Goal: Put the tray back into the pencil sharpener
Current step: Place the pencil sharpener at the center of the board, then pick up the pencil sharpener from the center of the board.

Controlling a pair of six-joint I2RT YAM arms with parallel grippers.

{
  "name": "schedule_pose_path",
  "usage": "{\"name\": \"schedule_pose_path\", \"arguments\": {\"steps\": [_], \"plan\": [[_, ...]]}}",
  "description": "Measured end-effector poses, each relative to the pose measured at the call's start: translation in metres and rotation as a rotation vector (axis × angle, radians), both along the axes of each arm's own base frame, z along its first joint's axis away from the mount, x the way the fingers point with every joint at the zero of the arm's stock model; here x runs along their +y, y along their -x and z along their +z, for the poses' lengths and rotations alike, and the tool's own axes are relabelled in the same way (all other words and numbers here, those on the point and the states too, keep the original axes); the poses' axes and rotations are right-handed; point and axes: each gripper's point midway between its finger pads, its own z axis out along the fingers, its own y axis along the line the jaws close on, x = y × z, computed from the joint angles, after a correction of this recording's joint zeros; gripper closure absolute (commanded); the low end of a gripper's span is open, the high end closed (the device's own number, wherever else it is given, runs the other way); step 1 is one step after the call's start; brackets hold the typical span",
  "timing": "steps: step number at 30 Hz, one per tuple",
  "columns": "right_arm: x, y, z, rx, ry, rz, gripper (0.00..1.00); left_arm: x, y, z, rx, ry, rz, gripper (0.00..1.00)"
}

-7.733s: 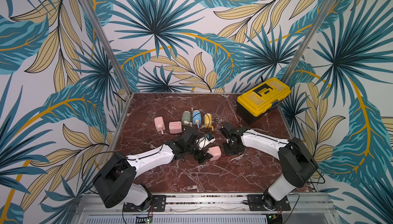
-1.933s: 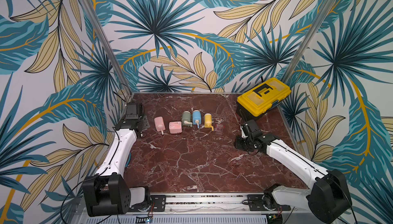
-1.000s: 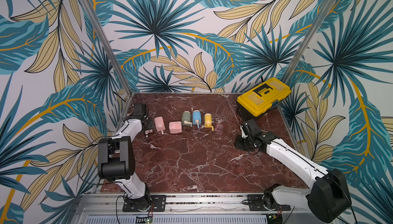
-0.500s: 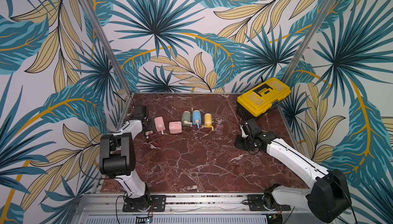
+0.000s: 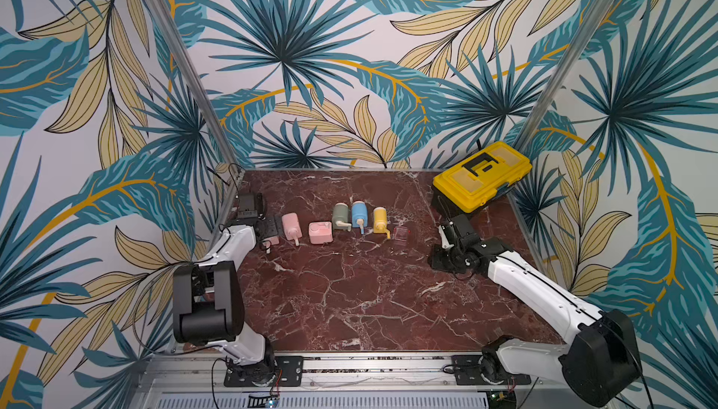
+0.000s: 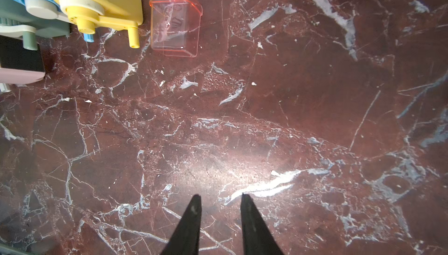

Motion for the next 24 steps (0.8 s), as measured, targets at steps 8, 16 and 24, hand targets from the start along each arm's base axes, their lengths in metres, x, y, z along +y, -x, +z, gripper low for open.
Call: {"name": "schedule_pose_path", "arguments": {"steps": [8,16,24], "plan": [[0.010,-0.021,0.010,-0.016,0.008,0.039,0.67,-0.015,0.027,0.113,-0.316,0.005,-0.048,0.16],[0.026,-0.059,0.028,-0.091,0.062,0.178,0.59,-0.057,0.052,0.176,-0.512,0.054,-0.273,0.18],[0.041,-0.090,0.024,-0.148,0.147,0.370,0.56,-0.121,0.073,0.175,-0.539,0.134,-0.607,0.19]]}}
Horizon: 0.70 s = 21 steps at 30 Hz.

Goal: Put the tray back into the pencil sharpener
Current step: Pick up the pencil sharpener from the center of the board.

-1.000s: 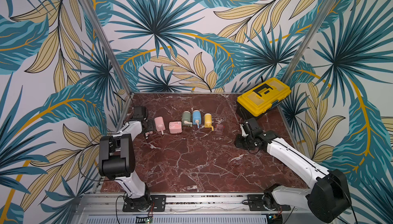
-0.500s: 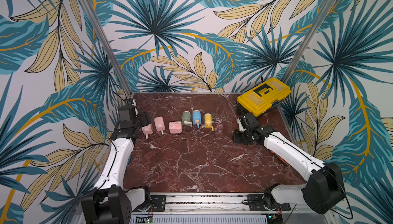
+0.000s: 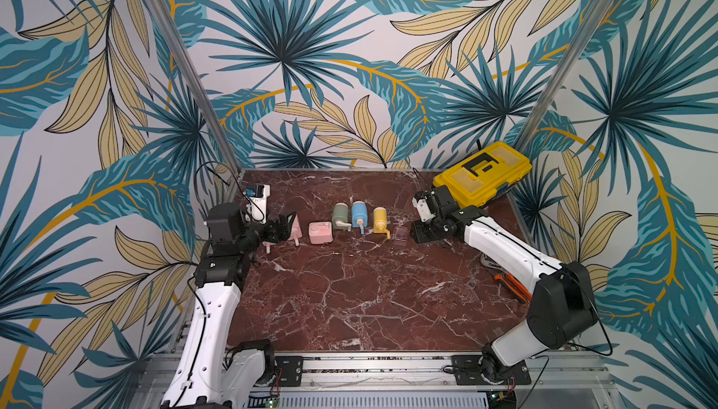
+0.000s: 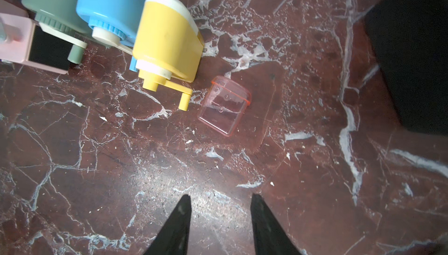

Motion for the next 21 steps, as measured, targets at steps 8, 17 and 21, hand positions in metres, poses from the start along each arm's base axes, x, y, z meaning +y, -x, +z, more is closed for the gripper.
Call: {"name": "schedule_pose_path", "arguments": {"steps": [8,17,21], "plan": [[0.016,-0.008,0.019,-0.105,-0.020,0.150,0.57,-0.065,0.015,-0.028,-0.001,-0.235,-0.396,0.12],[0.003,0.022,0.032,-0.178,-0.034,0.161,0.57,-0.091,-0.008,-0.084,0.046,-0.622,-0.679,0.09],[-0.008,0.044,0.044,-0.225,-0.052,0.144,0.57,-0.084,-0.025,-0.109,0.091,-0.736,-0.726,0.09]]}}
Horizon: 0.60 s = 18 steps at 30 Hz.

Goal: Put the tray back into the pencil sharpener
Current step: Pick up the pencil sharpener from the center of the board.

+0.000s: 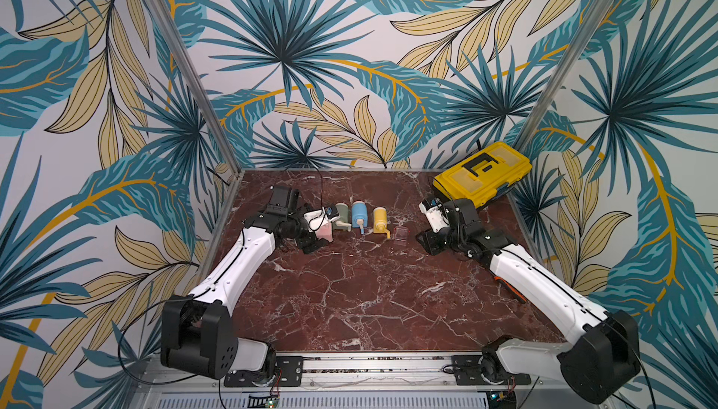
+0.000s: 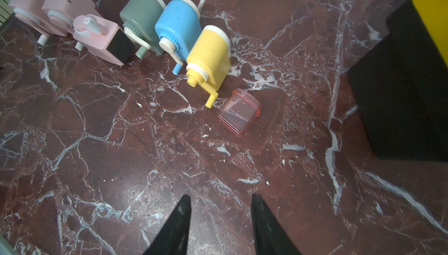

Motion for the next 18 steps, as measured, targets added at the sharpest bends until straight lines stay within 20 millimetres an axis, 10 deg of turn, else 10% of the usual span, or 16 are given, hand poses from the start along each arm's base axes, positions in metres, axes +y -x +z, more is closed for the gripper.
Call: {"name": "schedule_pose_path", "arguments": {"steps": [8,18], "plan": [[-0.015,0.025,0.006,-0.025,-0.019,-0.037,0.57,0.012,-0.027,-0.051,0.088,-0.133,-0.042,0.09],[-0.020,0.034,0.003,0.003,-0.020,-0.063,0.57,0.014,-0.067,-0.064,0.084,-0.166,-0.064,0.09]]}}
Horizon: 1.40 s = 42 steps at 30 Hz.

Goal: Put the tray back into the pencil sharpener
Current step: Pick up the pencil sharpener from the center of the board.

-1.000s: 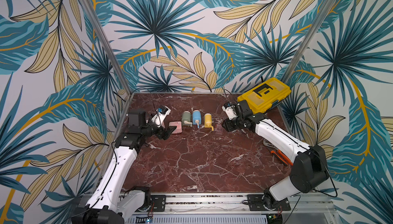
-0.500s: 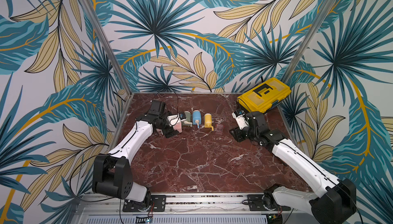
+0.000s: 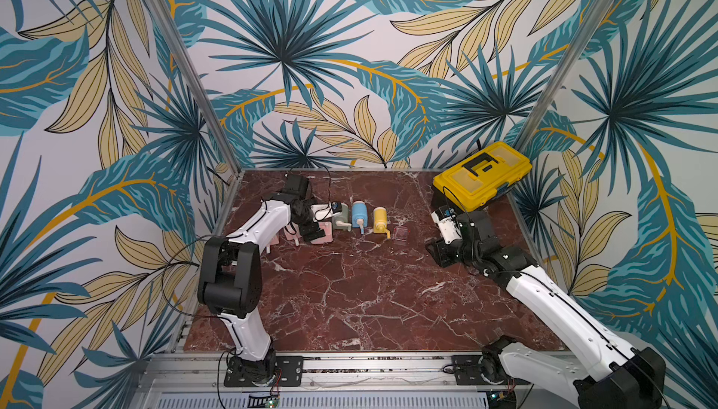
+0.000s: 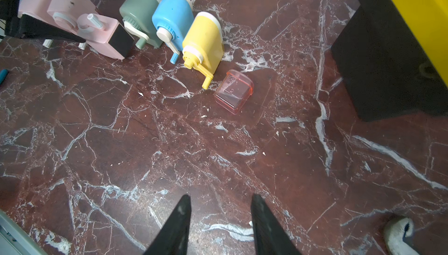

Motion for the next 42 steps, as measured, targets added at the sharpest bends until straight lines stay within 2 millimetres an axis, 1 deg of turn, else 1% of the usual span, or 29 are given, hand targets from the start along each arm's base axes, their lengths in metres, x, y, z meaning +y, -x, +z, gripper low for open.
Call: {"name": "schedule_pose_path", "arguments": {"steps": [2,7,13,20,23,25,27,32,39,42], "plan": [[-0.001,0.002,-0.003,0.011,0.003,-0.002,0.57,0.000,-0.001,-0.004,0.006,-0.006,-0.012,0.09],[-0.001,0.002,-0.004,0.014,0.002,-0.005,0.57,0.000,0.003,-0.017,0.046,-0.021,-0.040,0.10],[-0.001,0.002,-0.004,0.016,0.000,-0.007,0.57,0.000,-0.004,-0.027,0.079,-0.041,-0.054,0.16],[-0.001,0.002,-0.004,0.017,0.000,-0.007,0.58,0.003,0.003,-0.039,0.133,-0.059,-0.059,0.22],[-0.001,0.002,-0.004,0.017,-0.001,-0.007,0.58,0.003,0.005,-0.044,0.152,-0.063,-0.064,0.27],[-0.001,0.002,-0.004,0.017,0.000,-0.007,0.58,0.003,0.006,-0.046,0.159,-0.064,-0.064,0.34],[-0.001,0.002,-0.004,0.017,0.000,-0.007,0.58,0.003,0.006,-0.048,0.165,-0.065,-0.066,0.38],[-0.001,0.003,-0.004,0.019,0.000,-0.007,0.58,0.003,0.005,-0.047,0.167,-0.065,-0.068,0.51],[-0.002,0.004,-0.004,0.020,0.000,-0.007,0.58,0.002,0.006,-0.047,0.174,-0.057,-0.058,0.62],[-0.002,0.004,-0.002,0.014,-0.003,-0.007,0.58,0.000,0.008,-0.044,0.189,-0.036,-0.032,0.67]]}}
